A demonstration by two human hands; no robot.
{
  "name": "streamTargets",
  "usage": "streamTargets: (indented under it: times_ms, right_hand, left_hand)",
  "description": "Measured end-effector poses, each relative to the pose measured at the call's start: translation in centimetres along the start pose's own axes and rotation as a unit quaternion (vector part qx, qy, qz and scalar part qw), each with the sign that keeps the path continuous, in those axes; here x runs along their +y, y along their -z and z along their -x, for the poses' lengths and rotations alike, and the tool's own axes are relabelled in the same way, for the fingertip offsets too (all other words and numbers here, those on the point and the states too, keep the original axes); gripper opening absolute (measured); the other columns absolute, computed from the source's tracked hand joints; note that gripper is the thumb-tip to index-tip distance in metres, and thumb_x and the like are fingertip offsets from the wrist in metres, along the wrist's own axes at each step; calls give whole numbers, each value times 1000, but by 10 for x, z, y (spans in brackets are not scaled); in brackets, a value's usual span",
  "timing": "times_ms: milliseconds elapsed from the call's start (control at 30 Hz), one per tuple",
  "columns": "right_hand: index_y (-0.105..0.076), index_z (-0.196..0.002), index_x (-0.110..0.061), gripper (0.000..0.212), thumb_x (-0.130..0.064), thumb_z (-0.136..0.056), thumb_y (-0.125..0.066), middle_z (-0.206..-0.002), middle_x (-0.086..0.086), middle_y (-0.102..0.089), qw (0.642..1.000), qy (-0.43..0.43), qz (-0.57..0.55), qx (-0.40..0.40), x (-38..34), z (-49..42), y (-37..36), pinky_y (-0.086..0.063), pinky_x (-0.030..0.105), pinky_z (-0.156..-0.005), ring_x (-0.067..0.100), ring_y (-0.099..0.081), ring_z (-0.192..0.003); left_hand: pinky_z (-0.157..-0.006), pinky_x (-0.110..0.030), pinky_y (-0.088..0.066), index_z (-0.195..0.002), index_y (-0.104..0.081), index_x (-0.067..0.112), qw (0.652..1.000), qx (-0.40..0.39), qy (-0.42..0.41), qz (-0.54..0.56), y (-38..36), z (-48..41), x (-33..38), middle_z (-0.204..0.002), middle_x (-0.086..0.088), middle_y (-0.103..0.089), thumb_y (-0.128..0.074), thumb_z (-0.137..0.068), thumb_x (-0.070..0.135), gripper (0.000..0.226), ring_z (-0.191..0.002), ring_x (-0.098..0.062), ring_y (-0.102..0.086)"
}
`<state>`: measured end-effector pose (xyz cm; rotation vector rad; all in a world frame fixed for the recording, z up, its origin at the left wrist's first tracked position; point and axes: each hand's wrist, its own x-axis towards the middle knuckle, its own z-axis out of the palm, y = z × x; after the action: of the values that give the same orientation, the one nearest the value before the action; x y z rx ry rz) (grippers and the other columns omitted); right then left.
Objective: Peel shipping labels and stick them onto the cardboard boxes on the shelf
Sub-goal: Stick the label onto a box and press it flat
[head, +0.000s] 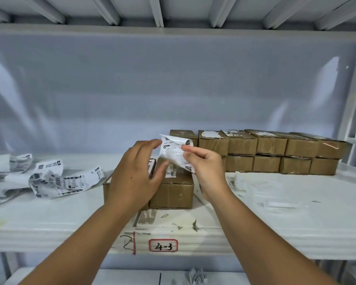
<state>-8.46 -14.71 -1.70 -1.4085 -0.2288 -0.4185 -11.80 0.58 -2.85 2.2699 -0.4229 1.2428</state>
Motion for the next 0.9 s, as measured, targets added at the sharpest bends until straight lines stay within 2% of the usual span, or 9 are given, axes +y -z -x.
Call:
streamTargets:
  times_ms: [100, 233, 333, 467, 600, 667, 767, 833, 900]
  right_hand:
    - [-73, -101, -11, 20, -2, -87, -62, -95, -8, -69, 1000, 4, 7, -9, 1, 3, -1, -45, 3, -64, -10, -61, -77]
    - [-72, -103, -14, 21, -5, -87, -63, -99, -6, -70, 998, 17, 54, -21, 3, 6, 1, -50, 12, -78, -2, -63, -85]
    - [-72, -108, -18, 22, -12, -88, -64, -94, -7, -70, 992, 30, 119, -34, 5, 9, 0, -52, 21, -80, 8, -64, -84]
    - [-71, -109, -19, 23, -12, -87, -65, -95, -8, -70, 990, 34, 135, -33, 5, 9, 0, -53, 27, -84, 14, -66, -92]
    - [-72, -108, -19, 24, -11, -86, -65, -98, -7, -70, 990, 33, 131, -37, 6, 9, 0, -54, 30, -88, 14, -66, -90]
    - [-71, -109, -20, 25, -11, -86, -65, -97, -9, -69, 990, 34, 130, -45, 6, 9, 1, -53, 28, -87, 9, -65, -90]
    - [-70, -111, -19, 25, -12, -87, -65, -83, -14, -63, 989, 42, 132, -42, 6, 8, 2, -47, 18, -77, -2, -57, -74]
    - [-70, -110, -19, 25, -12, -87, -65, -89, -9, -66, 990, 41, 132, -36, 7, 8, 2, -48, 17, -76, 0, -57, -74]
    - [-71, -109, -19, 25, -12, -87, -65, -100, -5, -69, 990, 39, 130, -35, 7, 9, 2, -49, 19, -81, 2, -60, -83]
  left_hand:
    - [-67, -25, -42, -133, -39, 24, 999, 32, -28, -26, -5, 12, -2, -109, 8, -67, -63, -86, 22, 53, -79, -19, -65]
    - [-52, -16, -37, -141, -28, 31, 1000, 4, -4, -8, -6, 15, -1, -121, 13, -63, -60, -87, 17, 65, -79, -14, -67]
    - [-47, -18, -37, -138, -25, 38, 999, 1, -36, -24, -8, 16, -3, -120, 13, -63, -53, -90, 18, 60, -72, -14, -66]
    - [-44, -10, -31, -131, -39, 31, 997, -4, -62, -38, -7, 16, -6, -108, 10, -67, -48, -84, 19, 48, -64, -12, -64]
    - [-43, -20, -37, -122, -45, 34, 998, -8, -55, -35, -8, 16, -7, -104, 9, -62, -45, -86, 22, 38, -70, -14, -63]
    - [-41, -20, -37, -117, -49, 34, 997, -9, -61, -56, -8, 16, -9, -104, 7, -57, -43, -87, 23, 33, -65, -16, -61]
    - [-43, -16, -29, -101, -65, 28, 996, -35, -53, -67, -8, 16, -12, -105, 2, -54, -51, -85, 11, 27, -62, -22, -59]
    - [-45, -16, -31, -91, -69, 25, 997, -46, -40, -54, -6, 16, -10, -104, 3, -55, -49, -83, 15, 24, -61, -19, -57]
    - [-47, -16, -34, -85, -70, 26, 999, -35, -23, -26, -5, 17, -7, -101, 10, -55, -47, -82, 26, 23, -58, -13, -55]
